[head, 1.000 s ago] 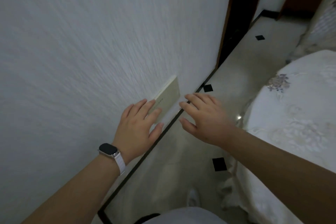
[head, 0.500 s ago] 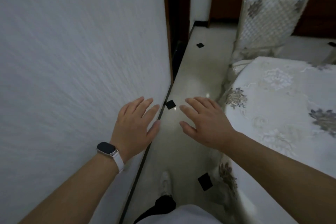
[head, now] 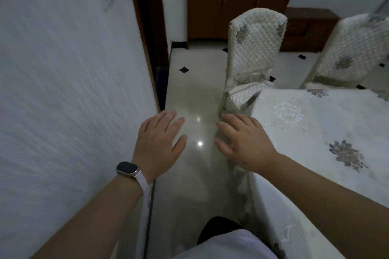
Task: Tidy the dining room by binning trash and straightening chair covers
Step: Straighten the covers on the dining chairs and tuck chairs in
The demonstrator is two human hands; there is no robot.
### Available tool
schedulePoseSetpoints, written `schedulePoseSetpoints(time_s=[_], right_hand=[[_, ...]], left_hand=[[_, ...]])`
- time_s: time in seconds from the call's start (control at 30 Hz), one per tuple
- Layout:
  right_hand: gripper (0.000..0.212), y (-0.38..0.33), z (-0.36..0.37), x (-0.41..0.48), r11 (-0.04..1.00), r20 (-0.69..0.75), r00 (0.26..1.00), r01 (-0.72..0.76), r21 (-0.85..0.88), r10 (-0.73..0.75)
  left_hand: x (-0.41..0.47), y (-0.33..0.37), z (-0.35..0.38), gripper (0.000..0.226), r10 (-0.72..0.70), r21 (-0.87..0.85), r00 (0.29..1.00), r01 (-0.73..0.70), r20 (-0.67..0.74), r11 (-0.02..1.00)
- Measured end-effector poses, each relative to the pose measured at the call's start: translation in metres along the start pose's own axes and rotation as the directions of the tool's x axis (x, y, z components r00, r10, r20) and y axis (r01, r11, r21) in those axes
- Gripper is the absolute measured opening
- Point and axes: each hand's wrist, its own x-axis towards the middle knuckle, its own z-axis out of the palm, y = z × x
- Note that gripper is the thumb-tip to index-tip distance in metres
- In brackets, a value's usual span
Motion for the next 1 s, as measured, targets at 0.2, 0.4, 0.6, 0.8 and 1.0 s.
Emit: schedulePoseSetpoints(time_s=[0.2,0.4,0.6,0.8,1.0], right_hand=[[0.053,0.047,0.042,0.063,0.996,0.059,0.994,-0.088,0.015,0.087],[0.054,0.101,0.088,0.159,0.992,0.071,0.992,-0.108,0.07,0.103],[0.049,0.163,0.088,0.251,0.993,-0.043,0.995,-0.081,0.087,0.085],[0.047,0.211,0.091,0.314,0.988,-0.077,0.986,-0.139,0.069,0.145],[0.048,0.253,0.113,0.374,0.97,-0.062,0.968,-0.242,0.03,0.244]], left_hand=[[0.074,-0.039,0.05,0.048,0.036,-0.015,0.996,-0.035,0.079,0.999],[0.174,-0.076,0.094,0.043,0.072,0.042,0.992,-0.077,0.106,0.996],[0.28,-0.098,0.117,0.043,0.113,0.066,0.984,-0.124,0.14,0.99],[0.365,-0.112,0.144,0.043,0.158,0.016,0.975,-0.163,0.158,0.987],[0.451,-0.145,0.201,0.042,0.214,-0.03,0.957,-0.212,0.195,0.977]])
